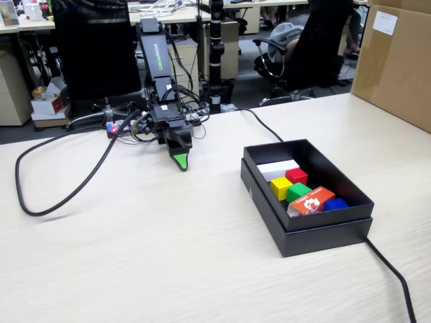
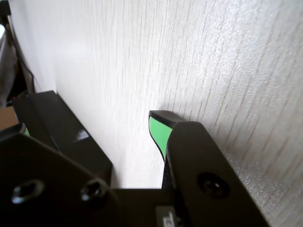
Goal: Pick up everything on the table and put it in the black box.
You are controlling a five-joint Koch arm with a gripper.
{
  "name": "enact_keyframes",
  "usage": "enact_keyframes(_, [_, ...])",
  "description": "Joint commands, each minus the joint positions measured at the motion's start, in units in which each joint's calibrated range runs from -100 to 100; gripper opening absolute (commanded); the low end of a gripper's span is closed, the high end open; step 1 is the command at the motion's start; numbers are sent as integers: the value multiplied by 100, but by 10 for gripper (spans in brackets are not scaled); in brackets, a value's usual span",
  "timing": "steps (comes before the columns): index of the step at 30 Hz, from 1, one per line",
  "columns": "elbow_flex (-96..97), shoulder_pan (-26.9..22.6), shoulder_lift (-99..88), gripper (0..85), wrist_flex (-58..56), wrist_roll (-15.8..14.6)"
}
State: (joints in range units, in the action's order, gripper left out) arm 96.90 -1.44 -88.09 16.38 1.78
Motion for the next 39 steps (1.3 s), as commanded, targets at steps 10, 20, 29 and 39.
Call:
enact_keyframes(10, [-16, -10, 278, 485, 120, -29])
enact_keyframes(20, [-16, 59, 266, 487, 112, -24])
enact_keyframes(29, [-16, 59, 266, 487, 112, -24])
enact_keyframes(39, [-16, 59, 266, 487, 112, -24])
